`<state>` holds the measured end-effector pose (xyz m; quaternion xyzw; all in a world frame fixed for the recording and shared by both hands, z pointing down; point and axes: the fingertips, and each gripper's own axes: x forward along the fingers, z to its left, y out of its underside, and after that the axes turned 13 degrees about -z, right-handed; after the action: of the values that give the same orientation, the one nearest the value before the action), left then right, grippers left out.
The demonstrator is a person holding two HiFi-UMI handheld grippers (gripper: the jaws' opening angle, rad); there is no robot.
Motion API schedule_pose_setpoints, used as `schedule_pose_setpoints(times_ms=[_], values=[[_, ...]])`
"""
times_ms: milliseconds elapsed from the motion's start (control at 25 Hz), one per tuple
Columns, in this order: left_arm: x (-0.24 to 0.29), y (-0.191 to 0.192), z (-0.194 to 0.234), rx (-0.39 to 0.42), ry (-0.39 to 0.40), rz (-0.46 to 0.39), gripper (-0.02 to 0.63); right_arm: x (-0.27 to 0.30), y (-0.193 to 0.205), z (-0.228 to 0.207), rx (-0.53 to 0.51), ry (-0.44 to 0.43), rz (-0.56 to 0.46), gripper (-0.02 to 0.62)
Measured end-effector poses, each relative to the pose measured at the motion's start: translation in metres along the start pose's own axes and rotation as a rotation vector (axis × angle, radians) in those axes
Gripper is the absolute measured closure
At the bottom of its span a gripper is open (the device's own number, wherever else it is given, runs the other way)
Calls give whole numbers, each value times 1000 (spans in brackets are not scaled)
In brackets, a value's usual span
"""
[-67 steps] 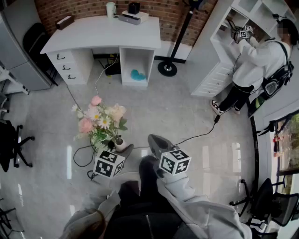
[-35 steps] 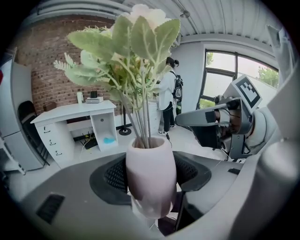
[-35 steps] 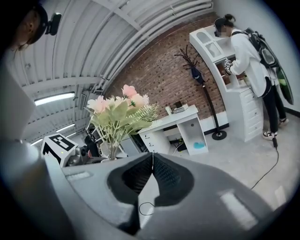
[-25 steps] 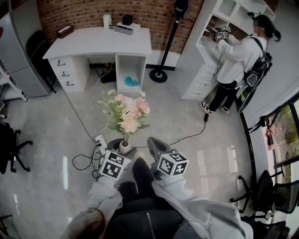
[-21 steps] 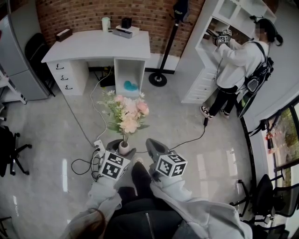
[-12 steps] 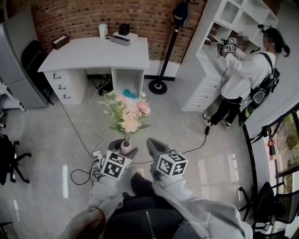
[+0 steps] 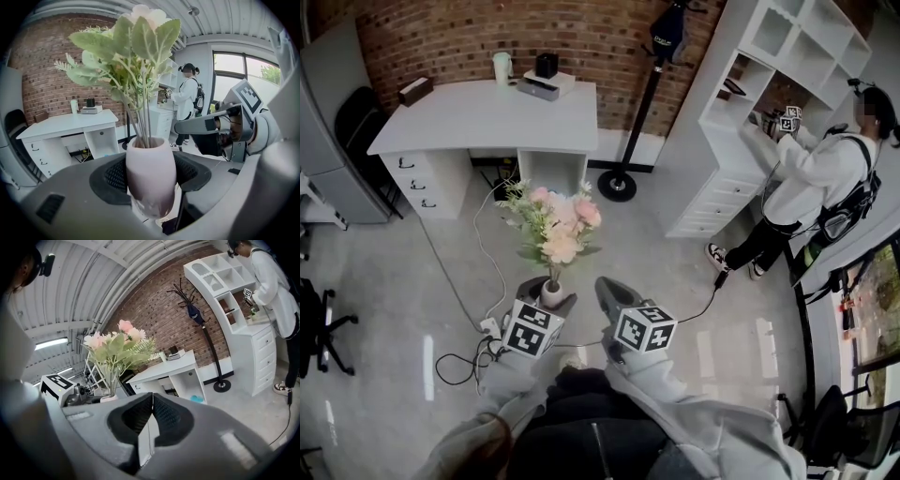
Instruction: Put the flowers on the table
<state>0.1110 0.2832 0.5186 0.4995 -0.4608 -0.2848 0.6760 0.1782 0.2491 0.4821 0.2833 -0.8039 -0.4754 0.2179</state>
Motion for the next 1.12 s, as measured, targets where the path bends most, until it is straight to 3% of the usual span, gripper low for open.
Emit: schedule_pose_setpoints(times_ms=[560,920,1120], values=[[47,-5,28,-19,-30,23,344,27,-6,-43,22,14,26,594],[55,-11,37,-48,-23,47,342,50,1,-41,42,-24,61,594],[75,-16,55,-47,-20,48,342,69,-4,-58,53,5,54,594]])
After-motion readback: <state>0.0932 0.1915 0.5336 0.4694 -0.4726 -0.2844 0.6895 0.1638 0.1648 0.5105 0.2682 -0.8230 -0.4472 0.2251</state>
